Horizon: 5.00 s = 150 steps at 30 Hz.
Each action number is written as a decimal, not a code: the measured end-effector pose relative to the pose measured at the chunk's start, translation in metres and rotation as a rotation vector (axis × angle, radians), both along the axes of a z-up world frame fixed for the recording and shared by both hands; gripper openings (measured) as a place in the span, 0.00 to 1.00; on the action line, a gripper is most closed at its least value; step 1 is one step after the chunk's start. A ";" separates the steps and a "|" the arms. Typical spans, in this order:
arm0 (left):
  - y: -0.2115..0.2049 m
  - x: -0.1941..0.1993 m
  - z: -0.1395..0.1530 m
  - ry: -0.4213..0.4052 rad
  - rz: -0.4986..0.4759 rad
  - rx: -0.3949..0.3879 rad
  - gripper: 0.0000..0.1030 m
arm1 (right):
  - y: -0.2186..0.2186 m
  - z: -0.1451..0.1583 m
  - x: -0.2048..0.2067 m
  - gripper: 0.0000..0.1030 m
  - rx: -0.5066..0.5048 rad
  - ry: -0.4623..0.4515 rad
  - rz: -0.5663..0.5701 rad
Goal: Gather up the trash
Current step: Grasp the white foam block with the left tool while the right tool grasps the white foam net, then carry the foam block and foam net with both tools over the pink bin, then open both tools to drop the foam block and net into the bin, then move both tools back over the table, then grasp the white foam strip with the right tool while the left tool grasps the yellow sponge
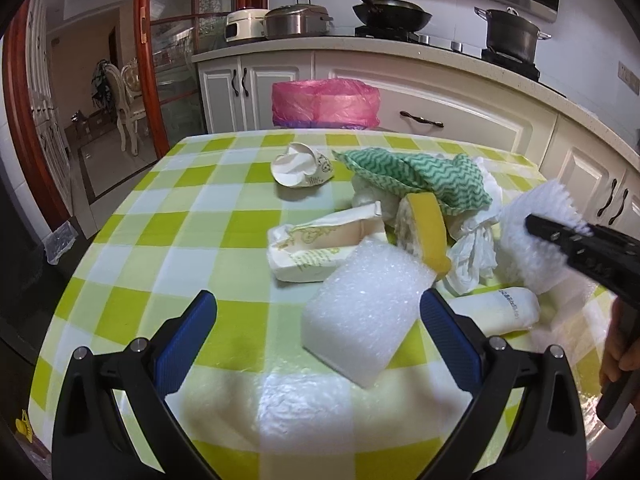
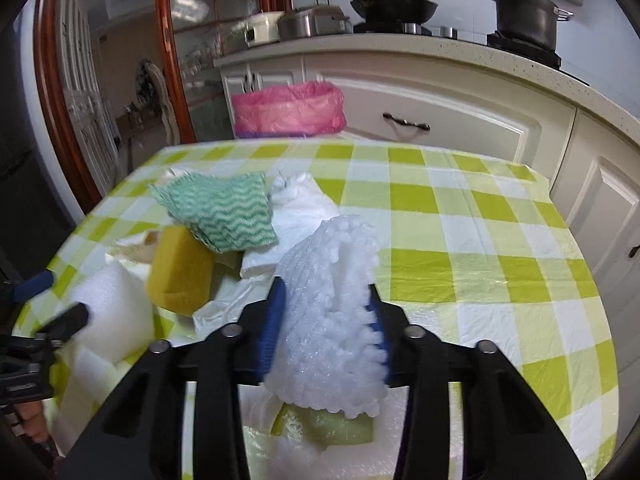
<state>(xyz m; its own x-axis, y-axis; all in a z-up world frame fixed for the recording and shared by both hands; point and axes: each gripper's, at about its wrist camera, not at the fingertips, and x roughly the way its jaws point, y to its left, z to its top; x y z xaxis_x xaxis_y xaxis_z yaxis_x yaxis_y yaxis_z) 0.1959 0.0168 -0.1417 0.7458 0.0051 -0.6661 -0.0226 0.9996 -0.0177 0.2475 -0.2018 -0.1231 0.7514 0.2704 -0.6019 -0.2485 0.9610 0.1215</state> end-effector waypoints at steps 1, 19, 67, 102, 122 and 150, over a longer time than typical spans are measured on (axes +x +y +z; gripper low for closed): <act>-0.001 0.002 -0.001 0.003 -0.009 -0.007 0.94 | -0.004 0.003 -0.002 0.33 0.019 -0.011 0.001; -0.034 0.017 -0.014 0.044 -0.107 0.029 0.74 | -0.016 0.016 -0.016 0.33 0.094 -0.048 0.012; 0.044 0.287 0.144 -0.338 -0.065 -0.009 0.49 | 0.050 0.126 0.255 0.33 0.090 -0.215 0.174; 0.094 0.463 0.068 -0.235 -0.001 -0.125 0.63 | 0.088 0.057 0.415 0.62 0.141 -0.128 0.240; 0.028 0.144 0.121 -0.305 -0.076 -0.061 0.95 | -0.013 0.115 0.103 0.69 0.072 -0.214 0.182; -0.061 0.005 0.030 -0.161 -0.205 -0.041 0.95 | -0.062 -0.018 -0.024 0.74 0.036 0.050 -0.037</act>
